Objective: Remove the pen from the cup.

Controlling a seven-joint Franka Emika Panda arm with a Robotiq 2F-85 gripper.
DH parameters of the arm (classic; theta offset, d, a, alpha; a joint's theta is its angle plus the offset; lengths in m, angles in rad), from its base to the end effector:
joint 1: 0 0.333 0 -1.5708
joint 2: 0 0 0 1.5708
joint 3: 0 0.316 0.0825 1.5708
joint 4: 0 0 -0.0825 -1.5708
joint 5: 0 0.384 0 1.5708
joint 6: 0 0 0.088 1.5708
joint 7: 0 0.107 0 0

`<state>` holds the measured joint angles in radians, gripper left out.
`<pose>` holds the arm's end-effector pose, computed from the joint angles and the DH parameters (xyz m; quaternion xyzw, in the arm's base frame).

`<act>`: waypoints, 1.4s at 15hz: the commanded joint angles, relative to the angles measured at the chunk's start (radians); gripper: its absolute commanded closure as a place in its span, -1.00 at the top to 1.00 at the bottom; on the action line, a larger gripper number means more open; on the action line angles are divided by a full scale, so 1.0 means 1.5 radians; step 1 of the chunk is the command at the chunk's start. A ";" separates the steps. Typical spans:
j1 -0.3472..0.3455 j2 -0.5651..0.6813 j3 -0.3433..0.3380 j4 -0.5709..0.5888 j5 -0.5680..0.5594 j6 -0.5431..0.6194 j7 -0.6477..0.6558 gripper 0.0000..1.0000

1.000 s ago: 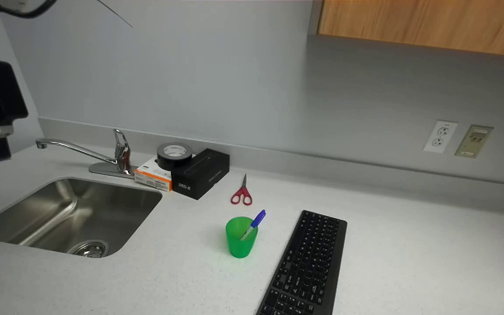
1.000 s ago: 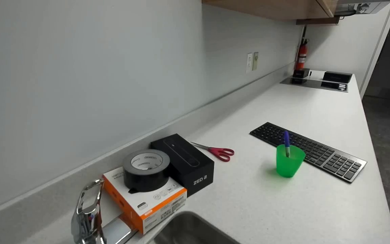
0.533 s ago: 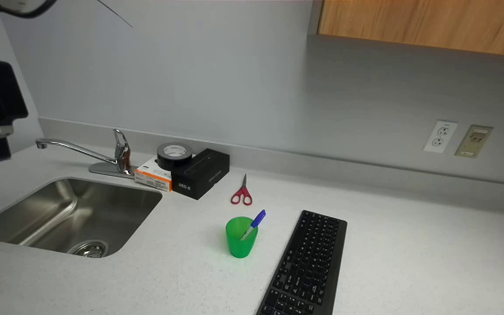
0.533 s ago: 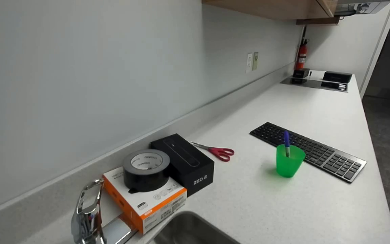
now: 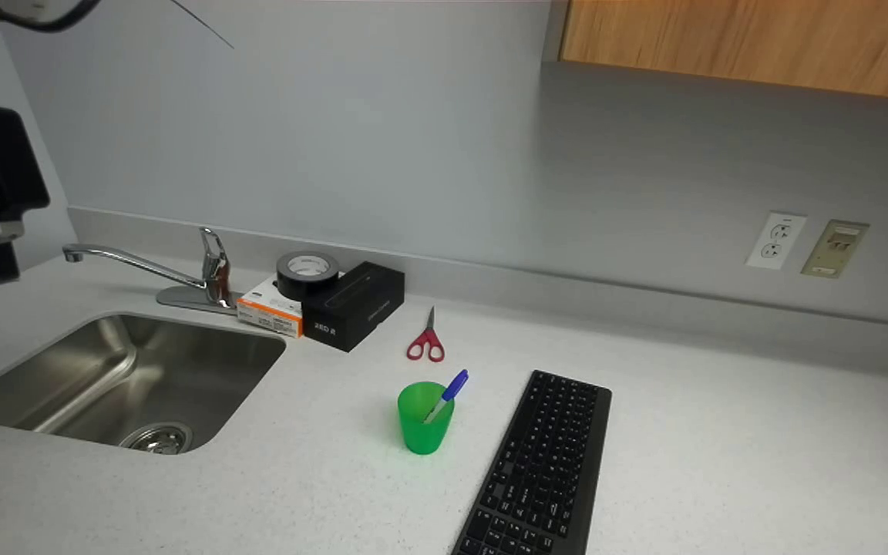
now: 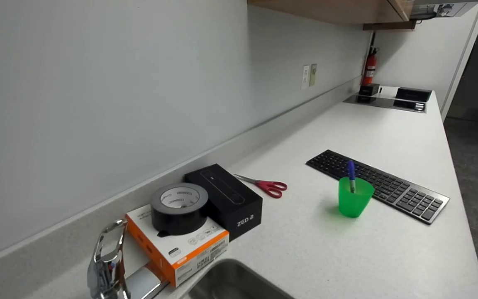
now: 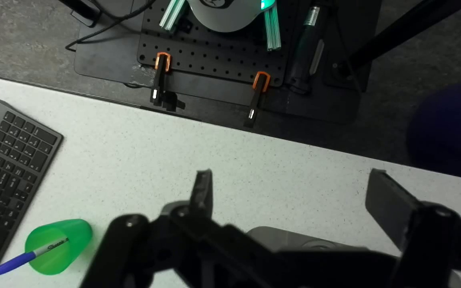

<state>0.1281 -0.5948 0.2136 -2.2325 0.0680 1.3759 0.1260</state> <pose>0.3131 0.1368 0.5655 0.9870 0.0829 -0.1271 0.0535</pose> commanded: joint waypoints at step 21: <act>-0.158 0.070 -0.159 -0.072 -0.096 0.275 0.064 1.00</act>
<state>-0.1069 -0.4902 -0.0258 -2.3422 -0.0773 1.7907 0.2228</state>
